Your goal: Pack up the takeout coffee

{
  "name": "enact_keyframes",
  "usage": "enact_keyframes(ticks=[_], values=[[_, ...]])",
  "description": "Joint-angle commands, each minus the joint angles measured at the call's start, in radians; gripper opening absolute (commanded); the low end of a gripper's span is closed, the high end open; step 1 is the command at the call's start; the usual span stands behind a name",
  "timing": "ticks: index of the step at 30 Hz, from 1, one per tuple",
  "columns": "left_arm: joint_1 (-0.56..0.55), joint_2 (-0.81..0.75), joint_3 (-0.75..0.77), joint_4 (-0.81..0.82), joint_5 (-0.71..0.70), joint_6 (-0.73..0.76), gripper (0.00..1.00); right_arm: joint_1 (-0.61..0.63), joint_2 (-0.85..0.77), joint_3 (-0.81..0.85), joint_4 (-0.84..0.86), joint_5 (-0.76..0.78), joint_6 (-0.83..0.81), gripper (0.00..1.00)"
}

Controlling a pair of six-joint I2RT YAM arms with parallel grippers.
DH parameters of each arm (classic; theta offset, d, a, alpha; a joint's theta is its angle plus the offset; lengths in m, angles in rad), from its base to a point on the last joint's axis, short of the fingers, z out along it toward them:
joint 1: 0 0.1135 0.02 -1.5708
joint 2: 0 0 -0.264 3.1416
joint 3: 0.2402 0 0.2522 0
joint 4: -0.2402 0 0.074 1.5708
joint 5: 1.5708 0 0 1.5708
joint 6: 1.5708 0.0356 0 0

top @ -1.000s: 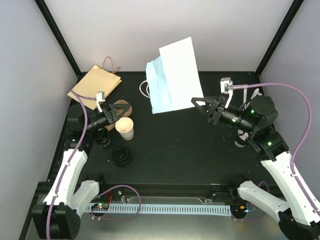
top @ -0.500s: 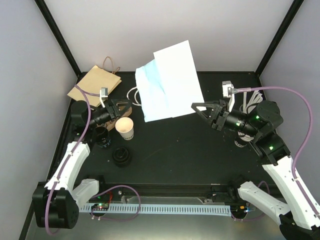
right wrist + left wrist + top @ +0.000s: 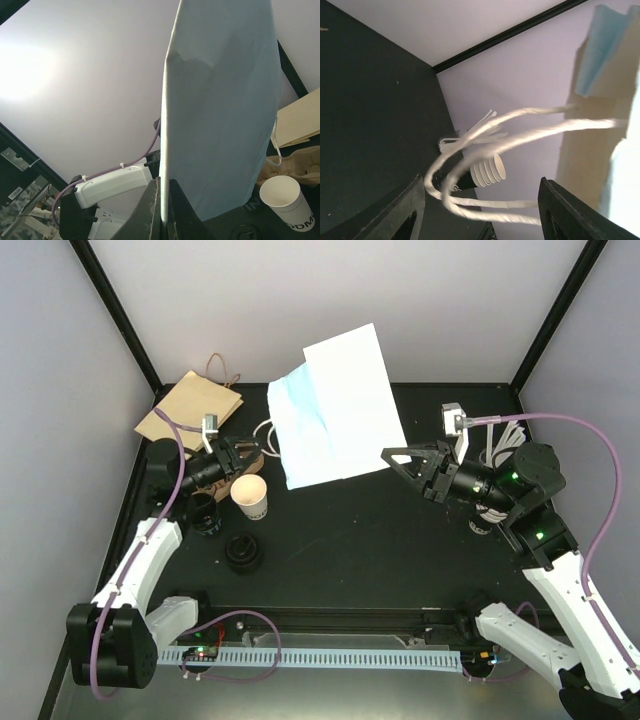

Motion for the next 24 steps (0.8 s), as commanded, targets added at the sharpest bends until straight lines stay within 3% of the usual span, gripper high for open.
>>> enact_keyframes(ticks=[1,10,21,24], values=[[-0.004,0.021,0.031,-0.03,-0.019,0.043,0.64,0.002,-0.011,-0.003,0.062,-0.03,0.029,0.01],[-0.005,0.039,0.023,0.088,0.004,0.005,0.52,0.002,-0.01,-0.006,0.057,-0.026,0.032,0.01],[-0.012,0.07,0.023,0.086,-0.008,0.01,0.46,0.001,-0.008,-0.016,0.076,-0.026,0.054,0.01],[-0.012,0.08,0.025,0.082,-0.01,0.015,0.38,0.001,-0.011,-0.02,0.072,-0.019,0.051,0.01]])
